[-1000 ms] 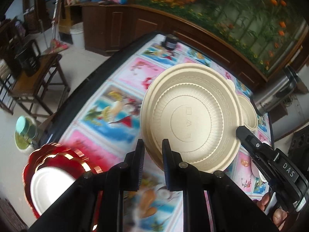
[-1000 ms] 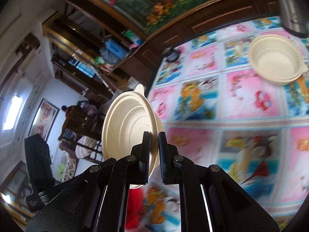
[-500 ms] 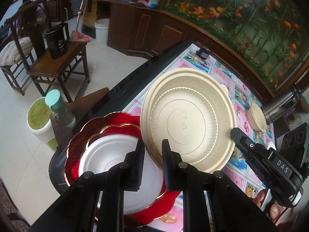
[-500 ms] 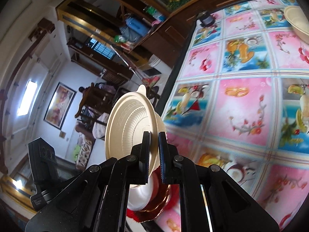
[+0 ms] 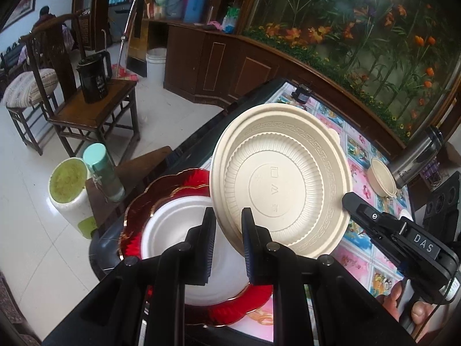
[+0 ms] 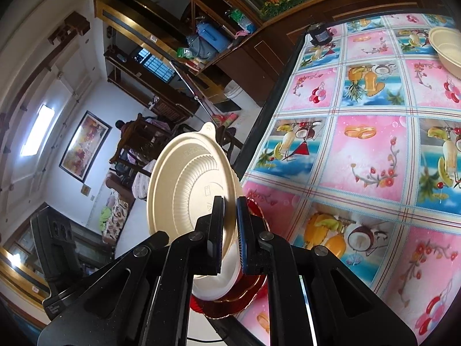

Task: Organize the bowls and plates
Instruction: 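Lift the tan bowl and carry it toward the red plate stack, then lower the tan bowl onto the white plate atop the red stack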

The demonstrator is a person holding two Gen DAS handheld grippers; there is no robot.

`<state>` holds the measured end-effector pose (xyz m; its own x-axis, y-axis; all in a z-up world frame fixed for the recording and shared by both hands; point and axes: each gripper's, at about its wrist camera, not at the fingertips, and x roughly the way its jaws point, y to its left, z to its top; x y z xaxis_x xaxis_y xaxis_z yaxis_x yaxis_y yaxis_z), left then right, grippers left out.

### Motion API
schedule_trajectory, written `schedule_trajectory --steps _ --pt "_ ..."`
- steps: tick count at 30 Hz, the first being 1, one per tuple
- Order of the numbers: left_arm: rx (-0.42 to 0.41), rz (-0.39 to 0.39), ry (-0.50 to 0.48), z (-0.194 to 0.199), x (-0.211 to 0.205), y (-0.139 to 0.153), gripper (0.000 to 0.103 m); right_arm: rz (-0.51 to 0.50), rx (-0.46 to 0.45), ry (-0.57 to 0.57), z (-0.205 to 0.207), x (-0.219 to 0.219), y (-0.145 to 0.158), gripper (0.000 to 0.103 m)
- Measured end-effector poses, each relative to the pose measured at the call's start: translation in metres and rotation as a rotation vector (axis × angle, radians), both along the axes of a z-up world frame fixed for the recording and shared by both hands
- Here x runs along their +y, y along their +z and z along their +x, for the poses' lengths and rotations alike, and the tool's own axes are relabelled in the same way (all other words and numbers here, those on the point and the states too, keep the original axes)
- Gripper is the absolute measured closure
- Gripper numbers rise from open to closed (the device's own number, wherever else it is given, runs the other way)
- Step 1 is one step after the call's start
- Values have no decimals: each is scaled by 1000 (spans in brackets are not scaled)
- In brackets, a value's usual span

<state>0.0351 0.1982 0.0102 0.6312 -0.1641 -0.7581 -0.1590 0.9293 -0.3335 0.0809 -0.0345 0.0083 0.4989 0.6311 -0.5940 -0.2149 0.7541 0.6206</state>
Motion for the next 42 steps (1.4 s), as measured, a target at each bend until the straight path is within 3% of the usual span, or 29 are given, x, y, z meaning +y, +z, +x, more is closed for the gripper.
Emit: schedule_trajectory --steps 26,42 --pt "-77 87 68 -33 27 -17 87 -87 61 90 -16 49 -34 94" --pt "-34 108 76 -36 35 -34 87 -97 102 118 -15 62 -52 94"
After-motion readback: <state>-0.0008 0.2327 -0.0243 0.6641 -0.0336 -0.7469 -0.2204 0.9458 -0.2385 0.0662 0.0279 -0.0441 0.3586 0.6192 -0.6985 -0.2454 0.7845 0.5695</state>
